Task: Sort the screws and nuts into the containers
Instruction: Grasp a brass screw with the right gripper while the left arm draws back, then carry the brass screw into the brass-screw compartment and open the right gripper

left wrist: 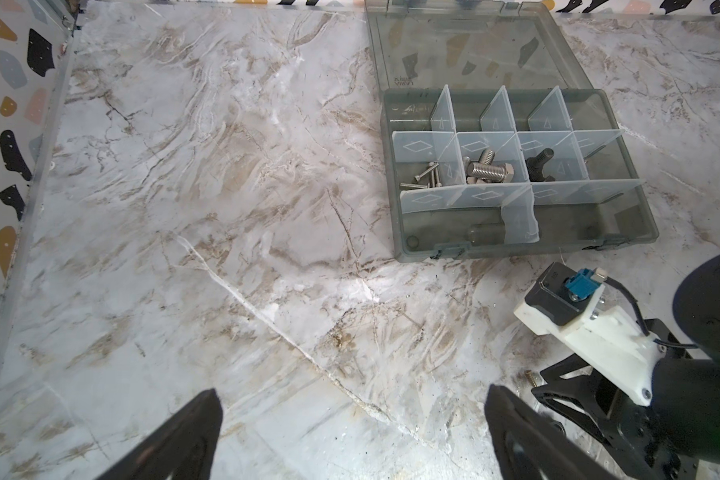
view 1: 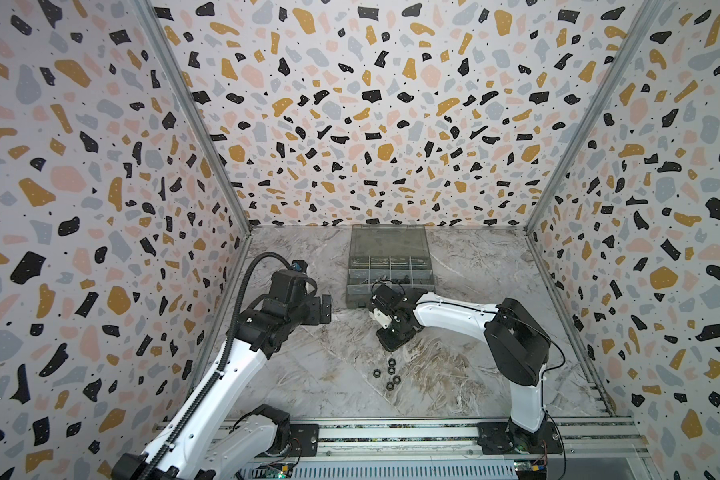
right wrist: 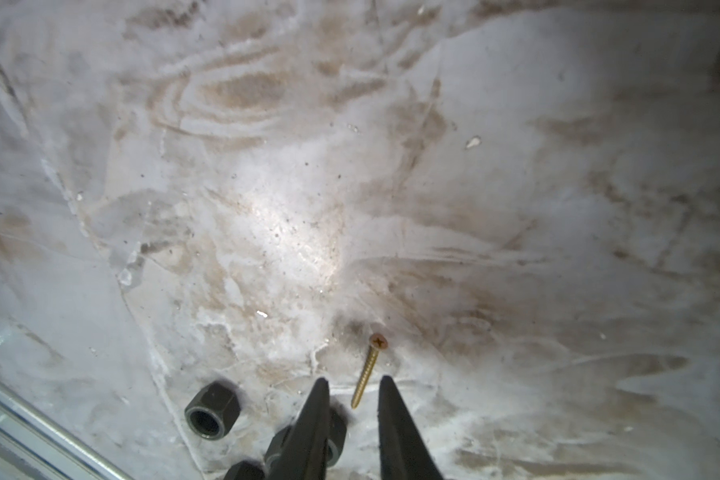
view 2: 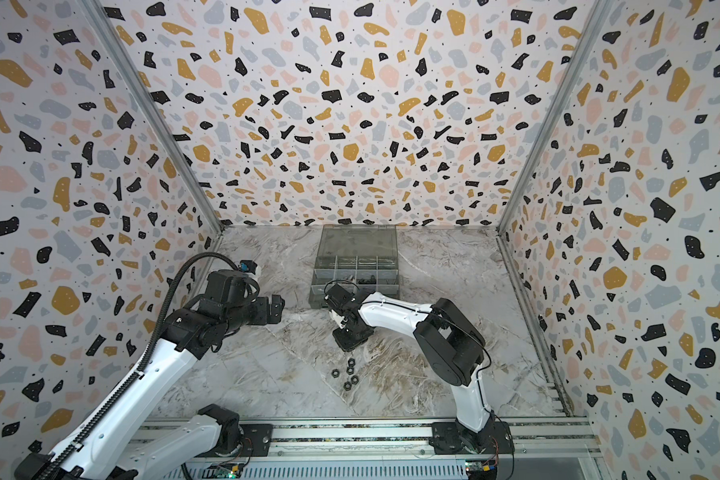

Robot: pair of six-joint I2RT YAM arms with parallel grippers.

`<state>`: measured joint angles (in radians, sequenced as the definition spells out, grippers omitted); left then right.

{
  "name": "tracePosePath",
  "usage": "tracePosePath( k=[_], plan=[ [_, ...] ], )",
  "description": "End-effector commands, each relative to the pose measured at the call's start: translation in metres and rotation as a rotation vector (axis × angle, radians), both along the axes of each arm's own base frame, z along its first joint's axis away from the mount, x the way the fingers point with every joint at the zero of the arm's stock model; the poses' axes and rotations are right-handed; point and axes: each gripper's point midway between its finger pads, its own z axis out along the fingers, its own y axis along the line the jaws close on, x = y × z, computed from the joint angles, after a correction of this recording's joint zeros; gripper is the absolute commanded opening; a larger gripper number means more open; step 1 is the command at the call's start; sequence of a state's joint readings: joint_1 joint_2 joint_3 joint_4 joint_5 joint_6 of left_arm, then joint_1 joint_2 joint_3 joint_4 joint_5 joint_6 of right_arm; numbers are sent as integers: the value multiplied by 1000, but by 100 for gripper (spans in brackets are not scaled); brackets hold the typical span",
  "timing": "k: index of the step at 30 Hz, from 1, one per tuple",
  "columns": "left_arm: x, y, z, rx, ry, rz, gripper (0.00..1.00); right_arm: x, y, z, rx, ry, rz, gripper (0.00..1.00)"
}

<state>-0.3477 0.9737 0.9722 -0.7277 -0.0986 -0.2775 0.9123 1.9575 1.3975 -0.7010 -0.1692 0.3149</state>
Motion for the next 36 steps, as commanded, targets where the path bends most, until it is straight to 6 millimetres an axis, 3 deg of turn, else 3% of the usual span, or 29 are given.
tracePosePath(
  k=[1,11,16,19,23,28,36],
  plan=[
    [-5,0,-3,-15,11,-1,100,-1,-3,-6,-28,12,-18,20],
    [-6,1,-5,-10,7,-6,100,0,-2,-19,-74,21,-13,18],
    [-4,0,-3,-13,-2,-7,100,-2,-7,-26,-120,36,-11,2],
    [-2,-1,-1,-12,-5,-10,100,-1,-5,-21,-112,32,-9,0],
    [3,-2,3,-6,-12,-15,100,7,0,-3,-98,0,-9,0],
    [14,-7,11,-8,-26,-24,100,27,5,37,-73,-76,-28,0],
    [36,-20,20,-37,-57,-48,100,79,-12,94,-18,-200,-113,0]
  ],
)
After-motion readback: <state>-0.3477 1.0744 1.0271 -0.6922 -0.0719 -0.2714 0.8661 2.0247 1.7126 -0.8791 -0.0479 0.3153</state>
